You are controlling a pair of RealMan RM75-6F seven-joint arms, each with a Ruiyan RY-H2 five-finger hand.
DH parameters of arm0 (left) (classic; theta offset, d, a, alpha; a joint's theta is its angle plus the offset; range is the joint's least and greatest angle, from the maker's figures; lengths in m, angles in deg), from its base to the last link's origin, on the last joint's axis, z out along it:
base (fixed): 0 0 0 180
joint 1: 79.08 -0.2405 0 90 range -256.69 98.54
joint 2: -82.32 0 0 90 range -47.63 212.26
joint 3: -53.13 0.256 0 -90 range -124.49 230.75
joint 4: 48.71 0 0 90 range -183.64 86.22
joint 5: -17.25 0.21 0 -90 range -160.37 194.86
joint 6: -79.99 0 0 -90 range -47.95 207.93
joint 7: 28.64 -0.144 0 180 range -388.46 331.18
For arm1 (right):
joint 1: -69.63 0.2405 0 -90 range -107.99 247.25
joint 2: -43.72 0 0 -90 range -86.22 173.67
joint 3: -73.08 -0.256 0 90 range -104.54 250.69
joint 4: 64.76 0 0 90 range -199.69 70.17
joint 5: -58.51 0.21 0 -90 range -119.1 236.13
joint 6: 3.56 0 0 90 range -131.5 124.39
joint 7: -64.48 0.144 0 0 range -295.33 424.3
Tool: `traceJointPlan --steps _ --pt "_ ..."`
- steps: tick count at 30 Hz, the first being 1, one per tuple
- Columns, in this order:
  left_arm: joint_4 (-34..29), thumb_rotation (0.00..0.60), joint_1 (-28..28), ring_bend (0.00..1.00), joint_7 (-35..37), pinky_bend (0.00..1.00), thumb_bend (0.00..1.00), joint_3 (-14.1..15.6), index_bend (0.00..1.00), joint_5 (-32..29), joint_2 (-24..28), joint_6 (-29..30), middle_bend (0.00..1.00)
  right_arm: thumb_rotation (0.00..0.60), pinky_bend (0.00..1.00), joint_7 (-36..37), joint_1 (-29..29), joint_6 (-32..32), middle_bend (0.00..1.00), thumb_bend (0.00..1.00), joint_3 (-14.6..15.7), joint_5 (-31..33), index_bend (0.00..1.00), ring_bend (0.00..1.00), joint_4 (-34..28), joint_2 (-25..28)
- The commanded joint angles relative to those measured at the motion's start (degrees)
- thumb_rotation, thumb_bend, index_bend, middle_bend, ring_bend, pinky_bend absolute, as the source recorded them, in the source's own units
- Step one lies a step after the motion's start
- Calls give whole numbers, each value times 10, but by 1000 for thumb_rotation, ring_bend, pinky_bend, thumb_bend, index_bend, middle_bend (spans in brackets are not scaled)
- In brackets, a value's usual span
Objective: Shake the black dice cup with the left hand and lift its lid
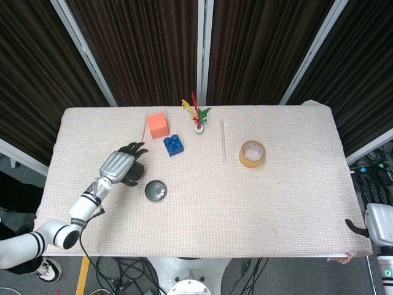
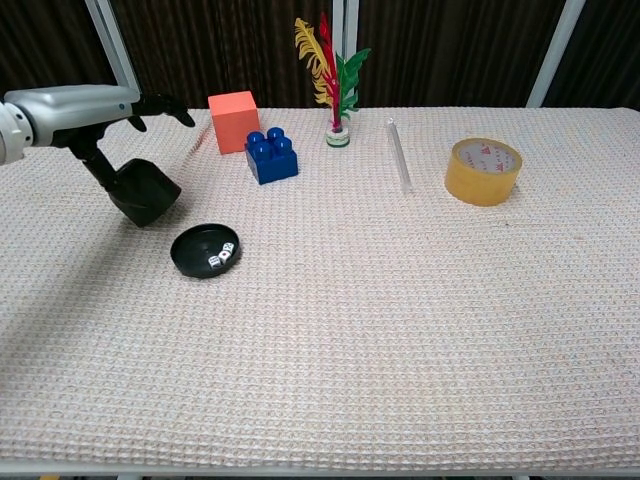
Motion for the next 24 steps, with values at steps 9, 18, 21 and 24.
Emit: traceJointPlan --steps 9,18,21,24 --pt "-56 600 -39 0 -61 142 46 -11 112 -17 44 87 0 600 0 10 -3 8 0 87 0 -5 0 0 3 2" --pt "-168 600 -172 0 -104 127 43 13 112 -11 98 294 46 600 0 32 -11 27 0 87 1 -21 0 0 3 9" --pt "-167 600 -216 0 -149 120 43 35 112 15 99 368 45 600 0 38 -13 36 0 87 1 -31 0 0 -1 13" --pt "-168 600 -256 0 -172 118 45 59 112 34 100 417 45 600 0 43 -15 43 0 87 1 -39 0 0 -2 15"
